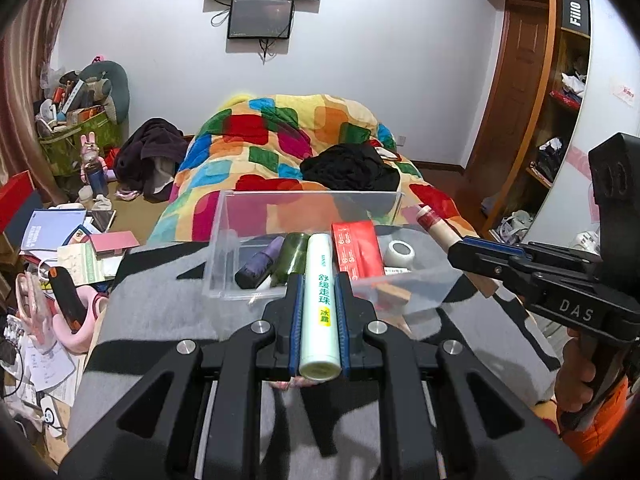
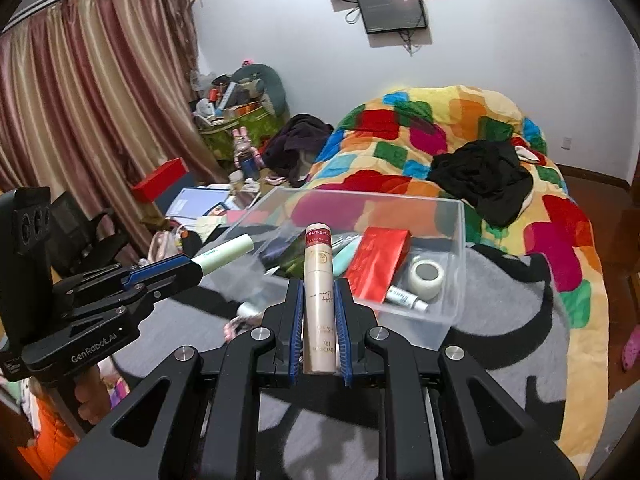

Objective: Organize objects
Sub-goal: 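Carry the white tube and beige cylinder over the clear box and release both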

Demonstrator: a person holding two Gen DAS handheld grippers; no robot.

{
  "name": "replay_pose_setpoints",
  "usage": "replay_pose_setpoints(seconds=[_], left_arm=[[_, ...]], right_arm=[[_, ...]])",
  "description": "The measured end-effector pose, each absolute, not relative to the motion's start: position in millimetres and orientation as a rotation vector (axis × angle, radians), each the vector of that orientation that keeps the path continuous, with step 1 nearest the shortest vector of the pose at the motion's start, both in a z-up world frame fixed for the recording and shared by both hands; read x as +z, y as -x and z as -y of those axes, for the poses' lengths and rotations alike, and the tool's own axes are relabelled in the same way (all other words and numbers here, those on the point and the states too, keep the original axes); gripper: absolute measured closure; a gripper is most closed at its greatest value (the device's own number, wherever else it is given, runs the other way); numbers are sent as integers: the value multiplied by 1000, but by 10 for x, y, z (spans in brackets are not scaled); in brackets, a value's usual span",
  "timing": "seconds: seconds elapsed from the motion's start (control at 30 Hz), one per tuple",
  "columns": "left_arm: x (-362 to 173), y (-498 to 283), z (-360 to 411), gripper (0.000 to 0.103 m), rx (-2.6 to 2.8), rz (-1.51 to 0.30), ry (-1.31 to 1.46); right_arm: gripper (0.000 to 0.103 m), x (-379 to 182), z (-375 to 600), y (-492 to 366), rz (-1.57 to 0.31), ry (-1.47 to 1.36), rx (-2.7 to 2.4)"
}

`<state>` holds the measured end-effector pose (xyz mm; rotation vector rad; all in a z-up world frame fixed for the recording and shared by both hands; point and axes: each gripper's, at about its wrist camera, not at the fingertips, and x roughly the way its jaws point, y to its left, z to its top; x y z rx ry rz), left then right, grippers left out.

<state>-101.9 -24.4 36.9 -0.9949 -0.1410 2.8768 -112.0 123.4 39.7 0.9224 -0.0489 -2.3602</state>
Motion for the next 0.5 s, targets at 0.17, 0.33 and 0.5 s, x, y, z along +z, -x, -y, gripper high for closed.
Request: replay_pose_setpoints(seconds=[0.17, 0.33, 0.5], left_arm=[[318, 1253, 189, 88, 2837, 156, 1043], [228, 1493, 179, 88, 2803, 181, 1112], [131, 1667, 200, 88, 2760, 228, 1173]], right_arm=[[89, 345, -1260, 1367, 72, -965, -2391], [89, 265, -1219, 1568, 59, -1013, -2402], [89, 165, -1135, 1681, 21, -1054, -2395]])
